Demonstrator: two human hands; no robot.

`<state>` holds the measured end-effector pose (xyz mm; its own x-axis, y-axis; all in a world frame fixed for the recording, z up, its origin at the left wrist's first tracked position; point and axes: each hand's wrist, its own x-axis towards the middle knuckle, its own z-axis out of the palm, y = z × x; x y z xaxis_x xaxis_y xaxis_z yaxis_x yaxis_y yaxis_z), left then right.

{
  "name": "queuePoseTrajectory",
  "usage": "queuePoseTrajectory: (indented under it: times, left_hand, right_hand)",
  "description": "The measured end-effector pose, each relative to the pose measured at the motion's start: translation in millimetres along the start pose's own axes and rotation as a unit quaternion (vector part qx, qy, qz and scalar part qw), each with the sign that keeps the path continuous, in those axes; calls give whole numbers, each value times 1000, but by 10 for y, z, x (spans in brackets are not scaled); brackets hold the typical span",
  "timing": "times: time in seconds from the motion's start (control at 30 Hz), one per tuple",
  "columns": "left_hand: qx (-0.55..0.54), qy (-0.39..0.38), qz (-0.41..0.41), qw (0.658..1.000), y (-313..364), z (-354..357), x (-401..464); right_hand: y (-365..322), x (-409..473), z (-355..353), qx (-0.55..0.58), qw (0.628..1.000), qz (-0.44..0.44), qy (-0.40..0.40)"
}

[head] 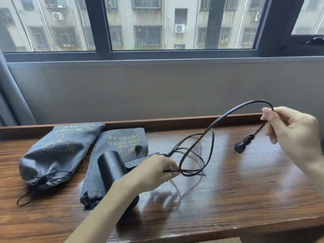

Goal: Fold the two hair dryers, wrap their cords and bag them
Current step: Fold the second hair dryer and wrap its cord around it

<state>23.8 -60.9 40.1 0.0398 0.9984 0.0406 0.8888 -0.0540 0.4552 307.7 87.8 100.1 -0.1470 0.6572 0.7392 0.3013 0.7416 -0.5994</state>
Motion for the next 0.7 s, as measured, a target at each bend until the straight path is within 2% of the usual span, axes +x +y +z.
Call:
queuePoseTrajectory:
  times: [0.1,0.2,0.3,0.4,0.5,0.57,0.67,0.7]
  left_hand:
    - [43,9,9,999,-7,24,-8]
    - [-11,21,34,999,69,71,-31]
    - [-37,11,35,999,198,86,-18]
    - [12,1,32,999,327,129,26]
    - [49,46,36,997,387,176,91]
    - [3,83,24,996,378,182,133]
    - [-109,117,0,987,362,163,176]
    - [-134,124,-4,983,362,164,183]
  right_hand:
    - [338,24,-206,-62,997,40,16]
    - [557,21,-261,-128,991,43,-3]
    - [641,-66,-206,-160,985,21,-57]
    - [649,-133,-164,-200,974,35,-105]
    - [587,-147,-97,-237,964,16,-119]
    - [448,-176,-41,-231,967,-3,-107]
    - [110,-300,95,-164,984,-23,-64]
    - [5,-350,162,-142,986,-37,-79]
